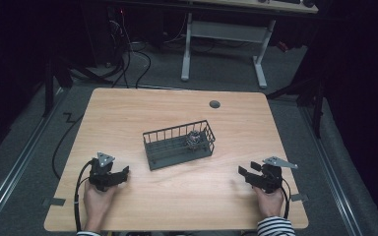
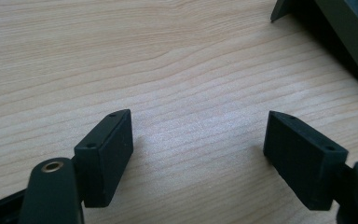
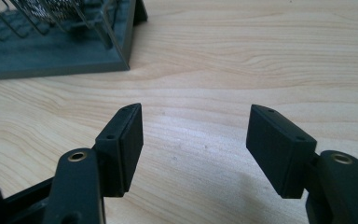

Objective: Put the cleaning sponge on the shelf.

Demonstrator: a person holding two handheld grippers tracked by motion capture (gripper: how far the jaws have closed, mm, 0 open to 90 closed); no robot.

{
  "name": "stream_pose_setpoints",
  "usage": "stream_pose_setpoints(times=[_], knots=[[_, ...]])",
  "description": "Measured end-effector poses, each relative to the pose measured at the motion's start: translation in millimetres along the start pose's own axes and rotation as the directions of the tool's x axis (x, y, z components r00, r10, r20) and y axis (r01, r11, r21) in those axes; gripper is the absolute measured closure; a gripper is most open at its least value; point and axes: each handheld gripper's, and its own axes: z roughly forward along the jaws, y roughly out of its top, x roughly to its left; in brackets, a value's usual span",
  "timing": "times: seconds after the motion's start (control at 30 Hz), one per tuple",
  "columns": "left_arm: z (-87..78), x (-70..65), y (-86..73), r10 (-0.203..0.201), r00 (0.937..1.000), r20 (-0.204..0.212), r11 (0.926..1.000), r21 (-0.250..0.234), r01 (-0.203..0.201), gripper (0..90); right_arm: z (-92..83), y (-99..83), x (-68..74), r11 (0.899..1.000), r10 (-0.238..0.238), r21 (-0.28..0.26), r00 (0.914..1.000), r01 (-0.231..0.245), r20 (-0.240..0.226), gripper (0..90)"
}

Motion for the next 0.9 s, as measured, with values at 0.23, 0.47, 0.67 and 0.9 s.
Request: stream_pose_setpoints(times=[0.23,0.47,0.67,0.9], knots=[[0.0,0.0,0.0,0.0,1.0,0.0,1.0,0.0,0.0,24.5,7.9,-6.0,5.6,0.998,-0.053,0.03,0.9978,0.052,0.041,35.9],[0.0,0.0,0.0,0.0,1.0,0.0,1.0,0.0,0.0,24.5,15.4,-9.9,14.3,0.991,-0.12,0.066,0.9912,0.116,0.055,34.8],[0.0,0.0,0.0,0.0,1.0,0.0,1.0,0.0,0.0,24.5,17.4,-10.6,15.2,0.988,-0.136,0.078,0.9885,0.131,0.065,34.4],[0.0,0.0,-0.1,0.0,1.0,0.0,1.0,0.0,0.0,24.5,20.1,-11.1,18.6,0.982,-0.161,0.117,0.9831,0.151,0.086,32.2]])
